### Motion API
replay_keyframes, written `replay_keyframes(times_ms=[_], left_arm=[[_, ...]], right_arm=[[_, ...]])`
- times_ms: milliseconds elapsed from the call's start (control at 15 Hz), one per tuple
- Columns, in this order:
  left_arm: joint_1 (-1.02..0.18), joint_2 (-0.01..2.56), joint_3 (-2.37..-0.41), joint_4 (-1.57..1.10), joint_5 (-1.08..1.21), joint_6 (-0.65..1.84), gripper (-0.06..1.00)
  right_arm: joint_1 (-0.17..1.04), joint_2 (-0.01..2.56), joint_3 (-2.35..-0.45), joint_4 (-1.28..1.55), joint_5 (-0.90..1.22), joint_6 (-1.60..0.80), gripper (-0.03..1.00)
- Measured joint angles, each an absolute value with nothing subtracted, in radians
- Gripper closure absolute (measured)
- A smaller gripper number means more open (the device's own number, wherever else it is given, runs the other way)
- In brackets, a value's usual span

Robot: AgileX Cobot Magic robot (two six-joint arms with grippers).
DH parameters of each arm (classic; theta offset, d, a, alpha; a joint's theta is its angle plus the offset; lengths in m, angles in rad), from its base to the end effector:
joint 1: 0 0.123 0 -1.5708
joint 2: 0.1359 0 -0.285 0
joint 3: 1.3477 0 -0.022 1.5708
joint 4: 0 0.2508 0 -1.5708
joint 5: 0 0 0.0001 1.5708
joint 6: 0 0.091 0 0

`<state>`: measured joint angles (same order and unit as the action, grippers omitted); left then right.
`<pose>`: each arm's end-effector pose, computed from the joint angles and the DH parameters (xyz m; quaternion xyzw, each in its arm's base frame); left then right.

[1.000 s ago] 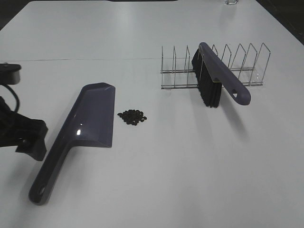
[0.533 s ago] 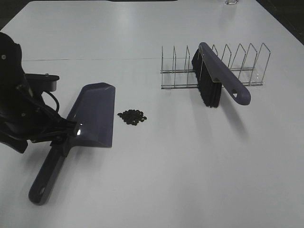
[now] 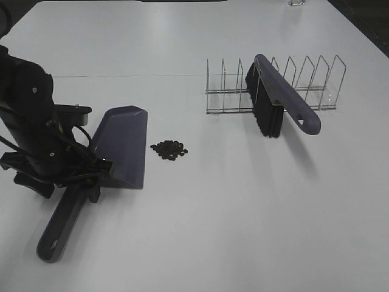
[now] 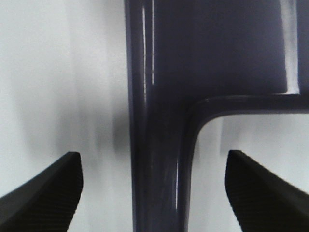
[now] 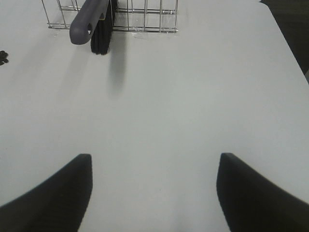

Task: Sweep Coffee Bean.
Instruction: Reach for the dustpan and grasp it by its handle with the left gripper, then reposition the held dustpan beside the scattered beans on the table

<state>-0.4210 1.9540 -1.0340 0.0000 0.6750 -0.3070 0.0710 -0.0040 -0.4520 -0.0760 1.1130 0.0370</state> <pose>0.3030 -0.1357 0.1089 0.0569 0.9979 -0.0112 0.0294 -0.0023 -0.0064 0.2600 -0.0133 0.8766 -0.0120 0.4809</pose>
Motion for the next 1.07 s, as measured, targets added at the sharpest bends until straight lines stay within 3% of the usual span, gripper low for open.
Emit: replay_keyframes(times_ms=[333,600,1067], left_arm=[[-0.421,2.010,-1.084,0.000,0.670,-0.307,0.35],[-0.421,2.022,-1.090,-0.017,0.677,-0.307,0.59],[-0.421,2.019,-1.091,-0.015,0.705,-0.269,0.59]], right_arm=[[0.071,-0.004,-0.452,-0.076,1.113,0.037,0.34],[0.071,-0.004,-0.452,-0.076,1.113,0.037,0.34],[0.071,-0.004,-0.452,-0.076,1.113,0.037,0.34]])
